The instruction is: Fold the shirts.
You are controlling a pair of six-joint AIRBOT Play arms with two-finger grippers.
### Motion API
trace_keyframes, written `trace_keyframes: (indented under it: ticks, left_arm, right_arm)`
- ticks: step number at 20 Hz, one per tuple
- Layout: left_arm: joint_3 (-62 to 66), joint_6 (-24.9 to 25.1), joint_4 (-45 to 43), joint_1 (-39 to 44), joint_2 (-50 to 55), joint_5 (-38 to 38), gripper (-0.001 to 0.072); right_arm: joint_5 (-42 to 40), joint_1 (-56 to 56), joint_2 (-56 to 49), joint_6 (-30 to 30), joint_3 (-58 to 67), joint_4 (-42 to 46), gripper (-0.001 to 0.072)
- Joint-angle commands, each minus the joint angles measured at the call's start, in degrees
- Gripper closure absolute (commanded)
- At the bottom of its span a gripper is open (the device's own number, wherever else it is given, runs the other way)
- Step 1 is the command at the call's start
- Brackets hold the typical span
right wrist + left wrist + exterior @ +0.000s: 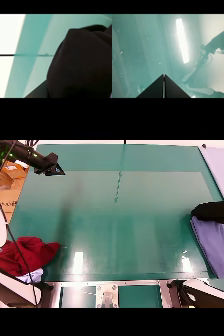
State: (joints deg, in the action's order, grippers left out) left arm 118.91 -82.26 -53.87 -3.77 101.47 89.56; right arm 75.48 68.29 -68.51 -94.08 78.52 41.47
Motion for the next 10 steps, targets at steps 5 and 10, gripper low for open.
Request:
trace_keyframes:
  ticks: [5, 10]
  left_arm:
    - [0.07, 0.26, 0.04, -0.02, -0.04, 0.11, 0.0674]
    - [0.04, 0.28, 0.07, -0.02, -0.02, 2.54, 0.0674]
  right_arm:
    - [8.72, 0.72, 2.21, -6.73, -5.14, 29.62, 0.0690]
    - [8.76, 0.74, 1.70, -7.28, -16.57, 49.05, 0.0554]
